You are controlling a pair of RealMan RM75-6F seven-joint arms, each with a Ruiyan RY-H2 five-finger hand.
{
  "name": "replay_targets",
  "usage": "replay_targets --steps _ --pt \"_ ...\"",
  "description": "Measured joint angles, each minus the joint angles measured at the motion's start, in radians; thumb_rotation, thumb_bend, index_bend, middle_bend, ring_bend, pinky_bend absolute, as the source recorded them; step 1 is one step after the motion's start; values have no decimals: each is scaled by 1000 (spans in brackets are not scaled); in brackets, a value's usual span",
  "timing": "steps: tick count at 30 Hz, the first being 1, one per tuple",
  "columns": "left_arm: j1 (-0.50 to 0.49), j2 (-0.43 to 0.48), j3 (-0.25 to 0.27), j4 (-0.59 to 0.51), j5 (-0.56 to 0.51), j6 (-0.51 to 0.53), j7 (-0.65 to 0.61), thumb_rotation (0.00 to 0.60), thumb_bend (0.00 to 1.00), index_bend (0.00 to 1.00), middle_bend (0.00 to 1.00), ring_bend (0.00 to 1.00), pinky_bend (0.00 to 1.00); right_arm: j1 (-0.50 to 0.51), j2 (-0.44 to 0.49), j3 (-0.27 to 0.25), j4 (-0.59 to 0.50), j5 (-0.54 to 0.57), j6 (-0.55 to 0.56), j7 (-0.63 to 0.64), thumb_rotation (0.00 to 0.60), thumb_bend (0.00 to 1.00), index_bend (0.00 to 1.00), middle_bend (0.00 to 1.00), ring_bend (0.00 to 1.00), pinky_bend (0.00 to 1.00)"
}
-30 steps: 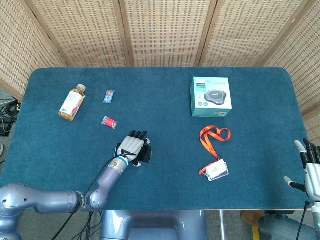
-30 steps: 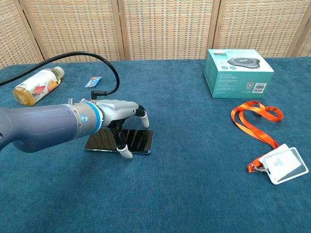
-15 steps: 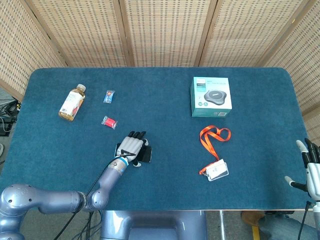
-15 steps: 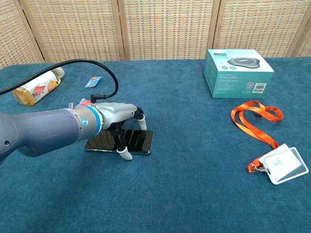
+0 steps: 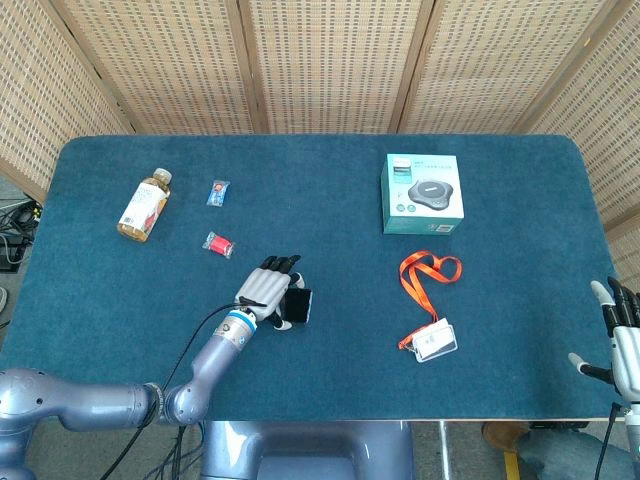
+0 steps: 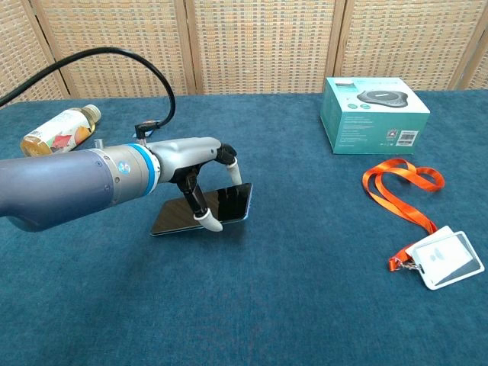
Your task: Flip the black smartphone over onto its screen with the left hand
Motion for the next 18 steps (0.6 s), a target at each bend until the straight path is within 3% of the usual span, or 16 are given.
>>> replay_targets --steps 7,18 --pt "28 21 -29 -47 80 9 -114 600 131 749 0 0 0 -1 1 -1 -2 -1 1 1 600 0 0 0 0 0" --pt "135 12 -44 -22 361 17 -500 600 116 776 0 0 0 -1 1 -2 -4 -5 5 -3 600 0 0 0 0 0"
